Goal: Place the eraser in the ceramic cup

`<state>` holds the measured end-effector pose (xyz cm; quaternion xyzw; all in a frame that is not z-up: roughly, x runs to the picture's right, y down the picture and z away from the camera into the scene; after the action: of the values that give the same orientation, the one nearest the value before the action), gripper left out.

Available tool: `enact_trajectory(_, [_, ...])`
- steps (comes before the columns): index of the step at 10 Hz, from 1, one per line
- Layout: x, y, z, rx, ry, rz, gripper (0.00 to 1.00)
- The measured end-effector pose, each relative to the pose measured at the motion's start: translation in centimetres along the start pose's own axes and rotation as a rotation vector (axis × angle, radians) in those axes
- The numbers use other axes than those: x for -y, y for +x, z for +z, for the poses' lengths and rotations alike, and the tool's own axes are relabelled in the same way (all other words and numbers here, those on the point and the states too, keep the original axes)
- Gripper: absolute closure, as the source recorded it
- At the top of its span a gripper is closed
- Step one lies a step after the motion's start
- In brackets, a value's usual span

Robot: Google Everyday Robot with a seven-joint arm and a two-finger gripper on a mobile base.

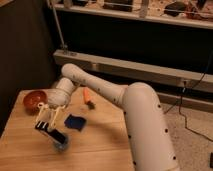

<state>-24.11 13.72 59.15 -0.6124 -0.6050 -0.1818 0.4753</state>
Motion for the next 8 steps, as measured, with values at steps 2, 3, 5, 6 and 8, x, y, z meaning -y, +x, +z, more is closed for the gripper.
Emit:
enact_trajectory(2, [0.1,0.9,-0.8,0.007,0.022,-0.007,0.60])
enact_trajectory(3, [0.1,1.3,-1.1,0.014,0.030,-0.009,0.60])
enact_trajectory(5, [0.2,2.2,-1.5,0.030,0.040,-0.007,0.60])
enact_trajectory(6, [0.2,2.6,-1.6,0.037,0.042,-0.004,0.60])
enact_trajectory(8, [0.6,3.3,-1.6,0.052,0.042,0.010,0.60])
